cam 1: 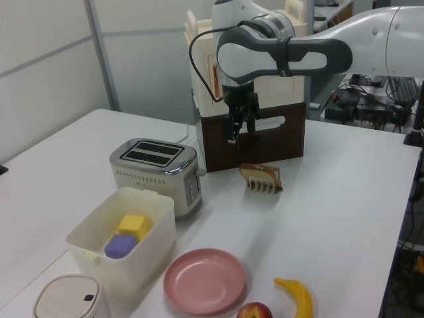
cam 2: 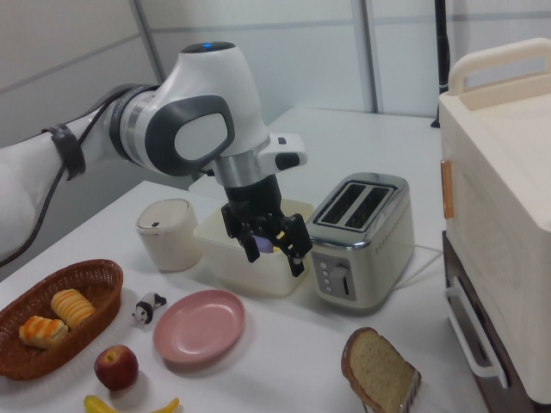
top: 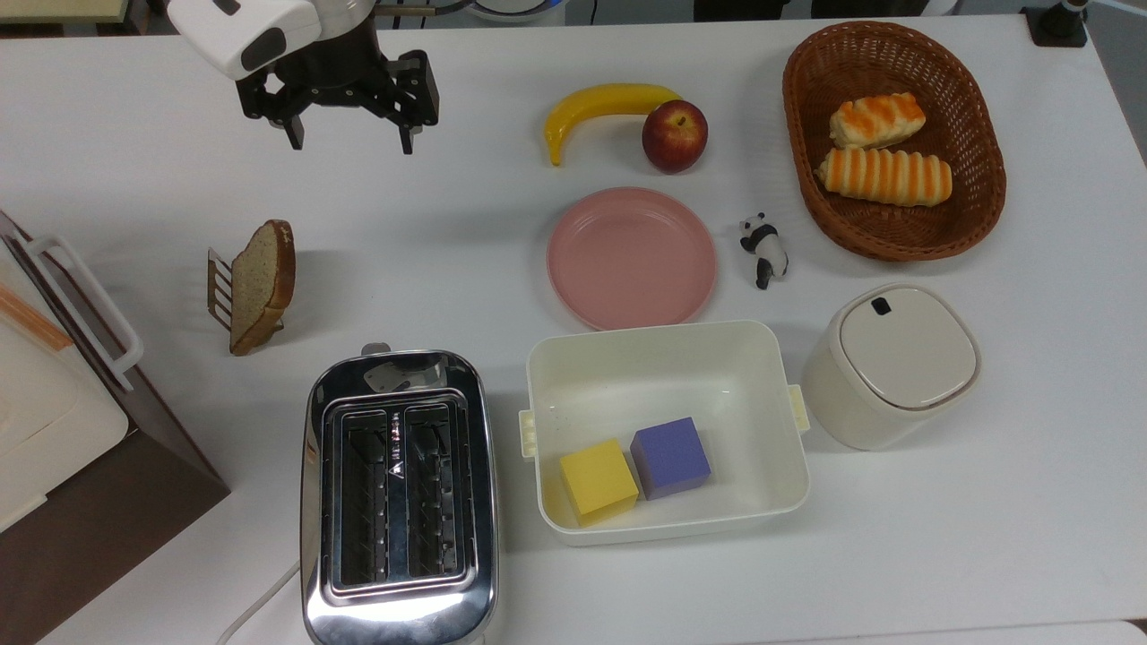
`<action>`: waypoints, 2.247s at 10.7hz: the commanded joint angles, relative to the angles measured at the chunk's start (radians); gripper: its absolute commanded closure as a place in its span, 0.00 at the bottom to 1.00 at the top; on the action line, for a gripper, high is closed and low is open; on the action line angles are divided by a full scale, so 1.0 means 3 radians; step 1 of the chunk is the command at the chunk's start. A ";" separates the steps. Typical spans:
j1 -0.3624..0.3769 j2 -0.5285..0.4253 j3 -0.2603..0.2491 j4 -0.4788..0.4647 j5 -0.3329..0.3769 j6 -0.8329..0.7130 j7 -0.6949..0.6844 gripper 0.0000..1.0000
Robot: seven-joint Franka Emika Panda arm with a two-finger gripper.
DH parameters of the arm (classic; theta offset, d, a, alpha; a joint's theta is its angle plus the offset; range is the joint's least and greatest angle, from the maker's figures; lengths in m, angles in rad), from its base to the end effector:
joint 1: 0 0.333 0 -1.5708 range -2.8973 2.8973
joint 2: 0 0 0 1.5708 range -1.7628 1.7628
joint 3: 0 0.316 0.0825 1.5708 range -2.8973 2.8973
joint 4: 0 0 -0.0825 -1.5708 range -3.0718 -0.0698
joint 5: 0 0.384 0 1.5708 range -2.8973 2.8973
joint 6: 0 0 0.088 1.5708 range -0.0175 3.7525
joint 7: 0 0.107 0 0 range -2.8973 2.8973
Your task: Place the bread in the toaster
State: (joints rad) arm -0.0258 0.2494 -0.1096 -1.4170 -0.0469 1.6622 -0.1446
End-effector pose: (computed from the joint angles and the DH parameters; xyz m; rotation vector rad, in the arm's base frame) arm 0.6300 -0.0822 0.5580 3.0688 0.0259 -0.0199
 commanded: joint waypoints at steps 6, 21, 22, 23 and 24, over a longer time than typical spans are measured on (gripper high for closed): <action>-0.0031 -0.0090 0.0028 -0.0068 -0.0048 -0.0080 -0.0142 0.00; -0.0241 -0.0085 0.0002 -0.0052 -0.0048 -0.0064 -0.0157 0.00; -0.0317 -0.0085 0.0002 -0.0057 -0.0048 -0.0064 -0.0172 0.00; -0.0363 -0.0075 0.0002 -0.0057 -0.0053 -0.0054 -0.0177 0.00; -0.0374 -0.0039 0.0002 -0.0063 -0.0059 -0.0039 -0.0177 0.00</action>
State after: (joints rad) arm -0.1203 0.2494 -0.1109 -1.4172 -0.0470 1.6621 -0.1781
